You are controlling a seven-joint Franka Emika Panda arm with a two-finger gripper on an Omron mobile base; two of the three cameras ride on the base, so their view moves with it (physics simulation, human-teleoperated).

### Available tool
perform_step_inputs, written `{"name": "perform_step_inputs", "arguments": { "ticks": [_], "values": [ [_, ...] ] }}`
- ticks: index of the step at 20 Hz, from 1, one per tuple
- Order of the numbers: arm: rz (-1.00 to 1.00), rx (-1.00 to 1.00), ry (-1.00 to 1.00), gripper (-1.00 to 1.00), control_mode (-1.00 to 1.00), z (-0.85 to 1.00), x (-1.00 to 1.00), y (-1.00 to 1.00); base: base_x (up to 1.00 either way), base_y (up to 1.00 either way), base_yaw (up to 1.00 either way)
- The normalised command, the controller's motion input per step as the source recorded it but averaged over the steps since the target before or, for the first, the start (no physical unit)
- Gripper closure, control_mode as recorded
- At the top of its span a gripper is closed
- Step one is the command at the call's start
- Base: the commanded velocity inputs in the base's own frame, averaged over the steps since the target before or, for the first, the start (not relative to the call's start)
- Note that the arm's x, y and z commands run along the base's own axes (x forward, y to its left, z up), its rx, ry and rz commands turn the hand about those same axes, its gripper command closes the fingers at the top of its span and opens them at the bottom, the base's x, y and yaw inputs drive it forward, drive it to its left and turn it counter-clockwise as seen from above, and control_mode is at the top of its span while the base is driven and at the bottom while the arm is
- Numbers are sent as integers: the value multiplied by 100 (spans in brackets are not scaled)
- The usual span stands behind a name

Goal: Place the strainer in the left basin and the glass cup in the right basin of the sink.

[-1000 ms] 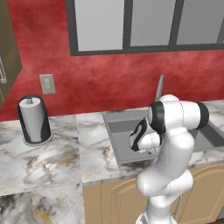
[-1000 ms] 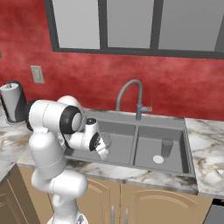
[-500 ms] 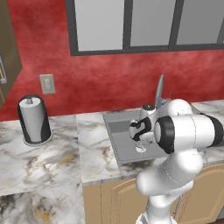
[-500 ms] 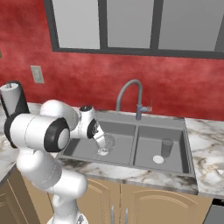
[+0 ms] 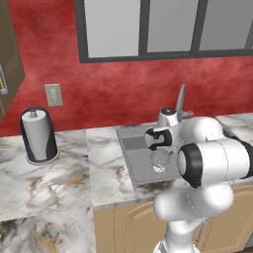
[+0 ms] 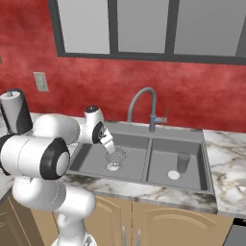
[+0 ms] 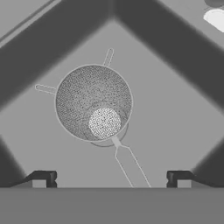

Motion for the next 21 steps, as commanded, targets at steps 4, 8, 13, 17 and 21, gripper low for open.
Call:
{"name": "perform_step_inputs", "arguments": {
  "ticks": [4,8,13,17,21],
  "values": [
    [16,0,0,-100,-100,73,-18,16,0,0,0],
    [20,0,0,-100,-100,72,-18,16,0,0,0],
    [21,-2,0,-100,-100,36,-20,23,0,0,0],
    [19,-3,0,-100,-100,3,-23,26,0,0,0],
    [18,-6,0,-100,-100,0,-31,27,0,0,0]
  ]
}}
